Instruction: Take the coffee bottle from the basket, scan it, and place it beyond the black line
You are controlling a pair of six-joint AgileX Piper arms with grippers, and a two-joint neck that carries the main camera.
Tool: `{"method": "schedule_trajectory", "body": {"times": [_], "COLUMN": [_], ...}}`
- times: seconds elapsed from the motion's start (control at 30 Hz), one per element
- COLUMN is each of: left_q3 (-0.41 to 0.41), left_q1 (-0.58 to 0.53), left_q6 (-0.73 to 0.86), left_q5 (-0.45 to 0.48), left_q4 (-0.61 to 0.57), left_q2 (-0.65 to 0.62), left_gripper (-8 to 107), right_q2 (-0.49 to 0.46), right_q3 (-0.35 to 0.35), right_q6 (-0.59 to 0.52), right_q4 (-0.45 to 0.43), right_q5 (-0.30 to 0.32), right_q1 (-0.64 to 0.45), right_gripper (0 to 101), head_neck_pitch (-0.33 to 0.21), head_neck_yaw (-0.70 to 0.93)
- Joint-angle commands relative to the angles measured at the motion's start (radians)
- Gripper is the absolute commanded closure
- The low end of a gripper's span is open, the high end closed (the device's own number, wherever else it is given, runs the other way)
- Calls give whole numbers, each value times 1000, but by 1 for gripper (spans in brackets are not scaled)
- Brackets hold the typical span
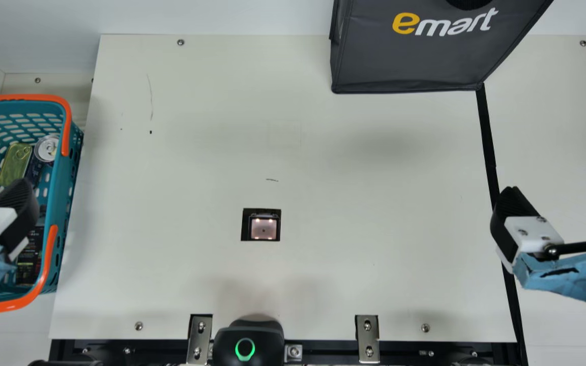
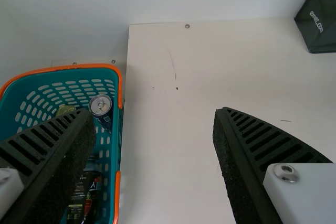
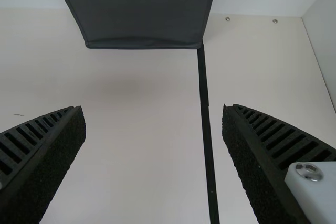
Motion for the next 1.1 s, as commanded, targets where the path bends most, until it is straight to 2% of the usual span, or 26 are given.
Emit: {"method": "schedule_trajectory", "body": {"times": [0.0,0.47,1.07], "left_q3": [0,0,0], "left_q1": [0,0,0], "left_q6": [0,0,0], "left_q5": [0,0,0], "left_q4": [0,0,0], "left_q2": [0,0,0], "left_gripper": [9,9,9], "right_q2": [0,0,0], "right_q3": [0,0,0], "right_q6": [0,0,0], "right_q4": [0,0,0], "right_q5": [0,0,0], "right_q1": [0,0,0], "right_gripper": [10,10,10], "head_neck_pitch": [-27,-27,-27], "head_neck_yaw": [25,351,351]}}
